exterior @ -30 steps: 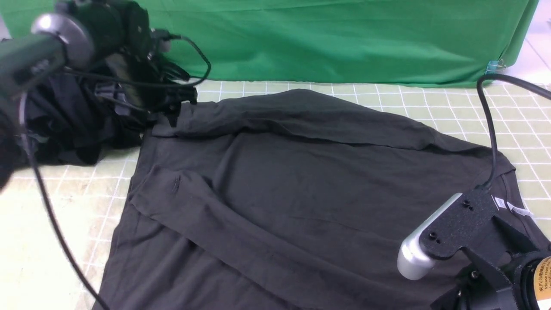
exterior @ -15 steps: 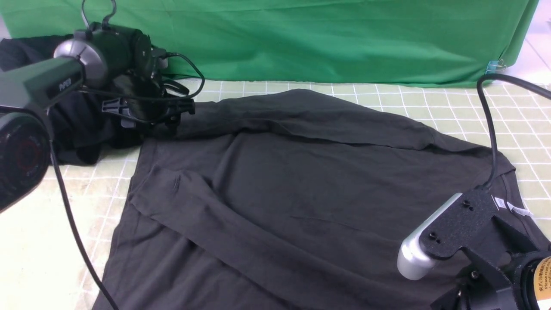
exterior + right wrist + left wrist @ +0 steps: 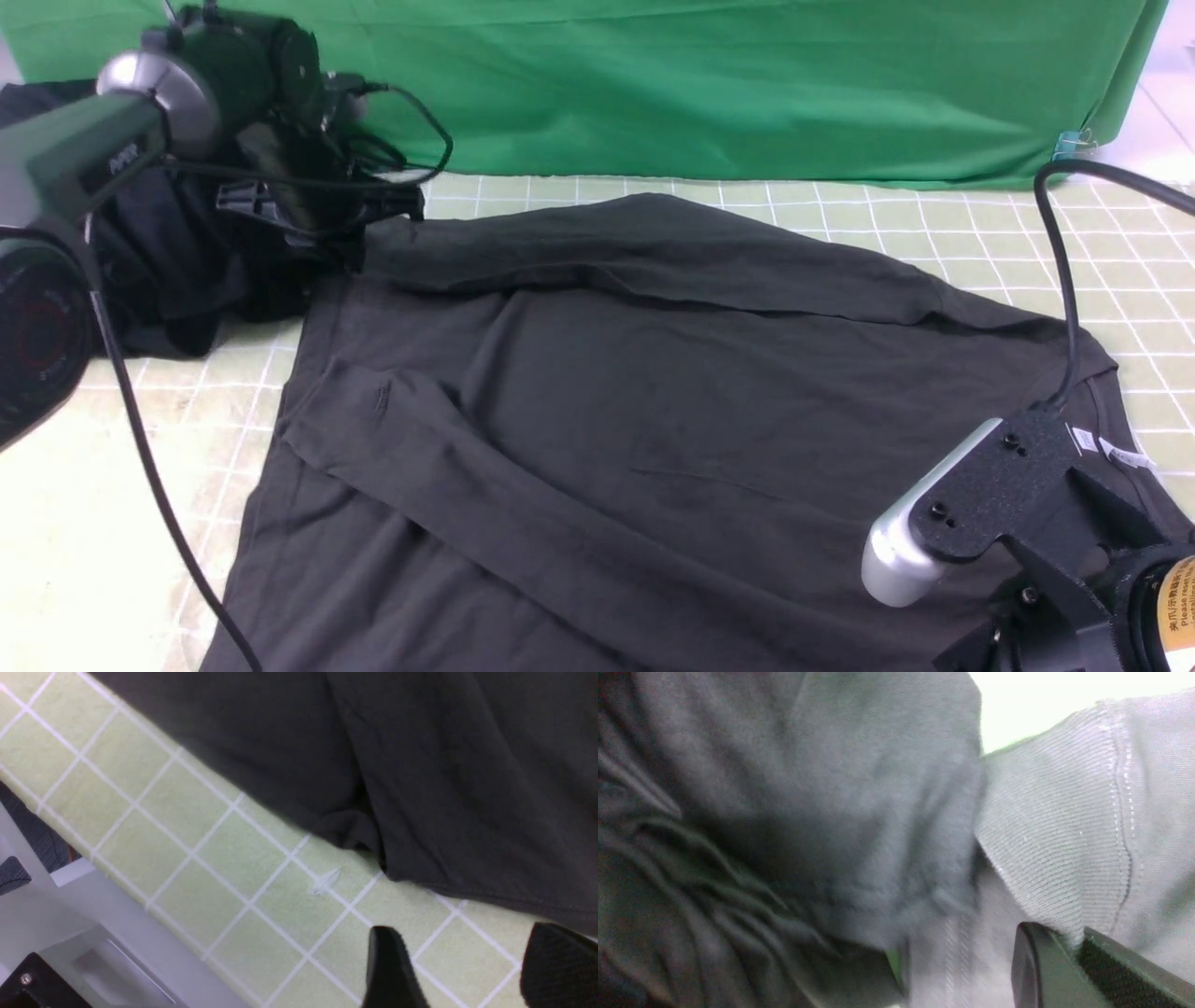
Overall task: Fold a long-sleeved shirt over a green coffee tablecloth.
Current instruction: 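Fold the left side of the dark shirt inward over its body with the left gripper, then grasp the near edge of the shirt at its hem and shoulder corners, then fold the black garment in half by bringing its near edge over to the far edge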
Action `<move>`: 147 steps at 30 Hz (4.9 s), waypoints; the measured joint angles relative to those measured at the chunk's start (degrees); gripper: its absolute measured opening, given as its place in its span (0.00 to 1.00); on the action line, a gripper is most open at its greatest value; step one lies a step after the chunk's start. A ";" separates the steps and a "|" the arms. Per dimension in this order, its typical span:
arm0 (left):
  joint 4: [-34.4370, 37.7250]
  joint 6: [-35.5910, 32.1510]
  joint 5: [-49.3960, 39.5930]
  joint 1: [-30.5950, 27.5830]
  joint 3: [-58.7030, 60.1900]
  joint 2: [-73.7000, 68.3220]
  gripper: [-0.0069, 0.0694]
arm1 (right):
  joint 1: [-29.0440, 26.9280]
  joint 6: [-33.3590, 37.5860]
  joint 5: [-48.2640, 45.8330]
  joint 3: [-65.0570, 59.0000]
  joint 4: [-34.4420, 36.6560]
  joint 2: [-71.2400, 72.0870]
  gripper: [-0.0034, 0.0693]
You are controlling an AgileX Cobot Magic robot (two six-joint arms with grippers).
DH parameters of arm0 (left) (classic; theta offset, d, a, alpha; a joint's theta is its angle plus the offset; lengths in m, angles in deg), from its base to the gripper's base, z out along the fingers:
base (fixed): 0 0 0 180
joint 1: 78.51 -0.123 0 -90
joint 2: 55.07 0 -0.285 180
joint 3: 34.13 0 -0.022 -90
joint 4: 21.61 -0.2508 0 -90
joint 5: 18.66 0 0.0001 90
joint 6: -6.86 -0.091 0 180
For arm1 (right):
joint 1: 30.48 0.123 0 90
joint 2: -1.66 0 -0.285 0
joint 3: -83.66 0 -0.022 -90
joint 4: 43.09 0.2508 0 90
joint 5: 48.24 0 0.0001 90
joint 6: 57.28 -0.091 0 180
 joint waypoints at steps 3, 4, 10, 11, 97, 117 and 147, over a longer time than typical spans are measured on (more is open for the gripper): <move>3.24 -1.31 -4.81 0.00 -1.75 0.39 0.12 | 0.00 -0.30 0.12 0.00 -0.46 0.00 0.55; 4.69 -2.26 -6.53 0.00 -2.23 0.62 0.12 | 0.00 -0.79 0.12 0.00 -0.84 0.00 0.55; 7.92 -4.66 -13.44 0.07 -2.38 4.14 0.12 | 0.00 -4.90 0.71 0.00 -5.10 0.00 0.55; 7.92 -4.50 -13.44 0.07 -2.08 5.27 0.12 | 0.00 -5.24 0.89 0.00 -5.62 0.00 0.55; 1.42 8.70 -3.05 9.76 83.64 61.53 0.11 | 0.02 13.80 0.66 0.04 3.45 -16.91 0.84; 5.79 8.17 -10.91 9.76 83.64 67.83 0.11 | 0.02 13.26 2.70 -0.12 0.99 -27.74 0.10; 5.21 3.01 -5.93 -6.00 24.76 25.80 0.11 | -26.41 21.33 2.19 42.43 -3.23 -42.83 0.10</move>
